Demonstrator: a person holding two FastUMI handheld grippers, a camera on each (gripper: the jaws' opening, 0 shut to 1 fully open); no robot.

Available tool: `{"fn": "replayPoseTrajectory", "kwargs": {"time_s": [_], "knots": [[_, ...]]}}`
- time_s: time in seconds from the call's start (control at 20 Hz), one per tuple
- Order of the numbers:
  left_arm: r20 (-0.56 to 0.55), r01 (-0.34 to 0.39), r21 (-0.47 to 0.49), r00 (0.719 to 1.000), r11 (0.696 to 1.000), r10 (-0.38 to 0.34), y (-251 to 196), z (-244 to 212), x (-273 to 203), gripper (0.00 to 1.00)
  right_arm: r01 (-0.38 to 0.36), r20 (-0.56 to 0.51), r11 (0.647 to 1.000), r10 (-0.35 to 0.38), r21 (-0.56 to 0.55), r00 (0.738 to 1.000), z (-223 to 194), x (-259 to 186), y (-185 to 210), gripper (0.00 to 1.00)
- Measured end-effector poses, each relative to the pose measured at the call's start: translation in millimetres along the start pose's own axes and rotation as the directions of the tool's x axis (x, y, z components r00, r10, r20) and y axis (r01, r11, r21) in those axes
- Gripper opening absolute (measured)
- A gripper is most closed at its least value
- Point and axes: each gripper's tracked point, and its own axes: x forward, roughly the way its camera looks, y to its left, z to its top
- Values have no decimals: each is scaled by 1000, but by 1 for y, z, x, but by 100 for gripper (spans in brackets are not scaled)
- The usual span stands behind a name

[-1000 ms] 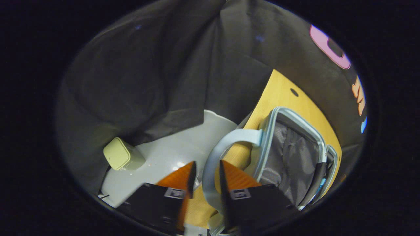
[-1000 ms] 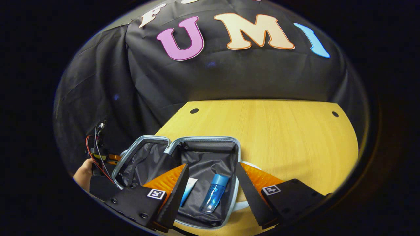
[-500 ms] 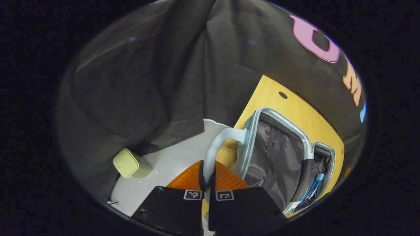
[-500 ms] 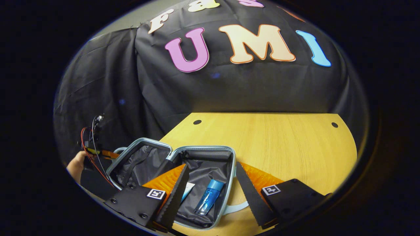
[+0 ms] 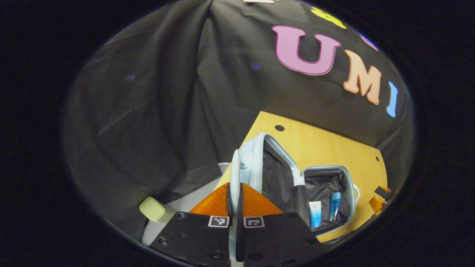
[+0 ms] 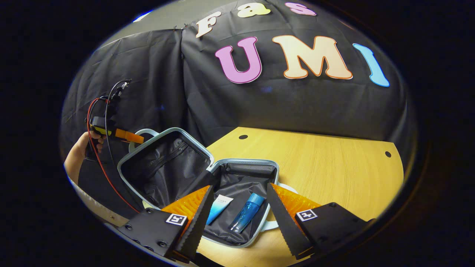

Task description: First open the suitcase, pack the skin care products into it, and then close the suitcase.

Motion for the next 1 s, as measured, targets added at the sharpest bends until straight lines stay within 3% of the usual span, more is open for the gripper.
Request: {"fn": "replayPoseTrajectory", "kwargs": {"time_s": [0.25,0.45,0.7,0.95,1.0], "knots": [[37,65,-21,997,998,-64,-50,13,-30,0,-15,32,999,14,29,999,10,-18,-18,91],[89,153,38,984,987,-156,-111,34,-48,0,-30,70,999,28,40,997,18,-36,-33,91],[98,302,84,946,950,-309,-204,39,-55,0,7,136,998,-16,68,991,24,-69,-62,92],[129,458,40,879,888,-459,-290,37,-48,1,85,178,991,-102,99,979,25,-103,-109,93],[112,481,38,869,876,-482,-306,32,-48,0,104,186,989,-122,105,975,27,-109,-120,97]]}}
